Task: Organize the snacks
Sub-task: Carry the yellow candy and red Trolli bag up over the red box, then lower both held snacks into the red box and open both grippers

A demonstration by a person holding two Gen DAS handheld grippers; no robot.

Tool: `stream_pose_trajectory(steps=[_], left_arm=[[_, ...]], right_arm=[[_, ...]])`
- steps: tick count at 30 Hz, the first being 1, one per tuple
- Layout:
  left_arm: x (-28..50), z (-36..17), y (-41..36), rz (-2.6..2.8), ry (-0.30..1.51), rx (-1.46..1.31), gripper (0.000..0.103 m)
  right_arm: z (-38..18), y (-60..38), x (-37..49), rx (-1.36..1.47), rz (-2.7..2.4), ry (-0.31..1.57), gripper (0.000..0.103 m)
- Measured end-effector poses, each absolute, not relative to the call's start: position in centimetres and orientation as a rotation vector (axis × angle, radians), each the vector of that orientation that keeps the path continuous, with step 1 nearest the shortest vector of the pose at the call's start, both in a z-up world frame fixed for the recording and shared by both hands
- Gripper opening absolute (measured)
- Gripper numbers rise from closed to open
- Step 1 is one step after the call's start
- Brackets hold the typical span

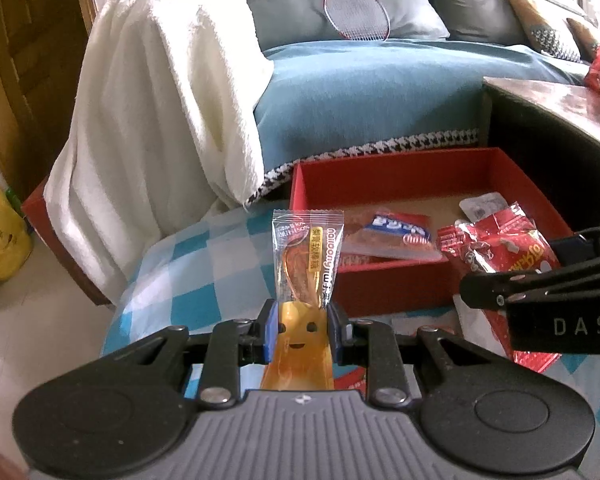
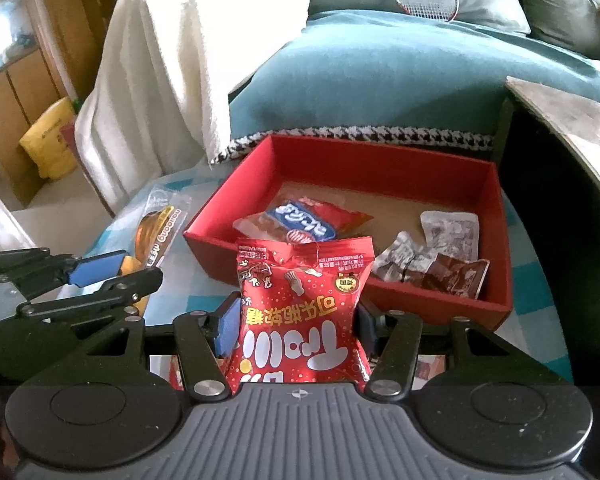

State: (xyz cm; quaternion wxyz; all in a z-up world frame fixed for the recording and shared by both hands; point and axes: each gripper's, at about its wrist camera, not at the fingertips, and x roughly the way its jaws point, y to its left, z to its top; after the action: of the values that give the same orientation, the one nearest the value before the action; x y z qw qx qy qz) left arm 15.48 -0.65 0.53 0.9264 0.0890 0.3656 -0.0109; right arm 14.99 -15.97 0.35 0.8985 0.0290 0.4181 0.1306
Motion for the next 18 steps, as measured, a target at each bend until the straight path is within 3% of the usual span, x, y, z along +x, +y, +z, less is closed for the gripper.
stream_pose_trajectory(steps=[18], left_arm=[[19.4, 1.2, -2.5, -0.046, 0.707, 0.2, 0.02]], right_arm=[[1.2, -17.3, 17.9, 0.087, 0.224, 0.824, 0.064]])
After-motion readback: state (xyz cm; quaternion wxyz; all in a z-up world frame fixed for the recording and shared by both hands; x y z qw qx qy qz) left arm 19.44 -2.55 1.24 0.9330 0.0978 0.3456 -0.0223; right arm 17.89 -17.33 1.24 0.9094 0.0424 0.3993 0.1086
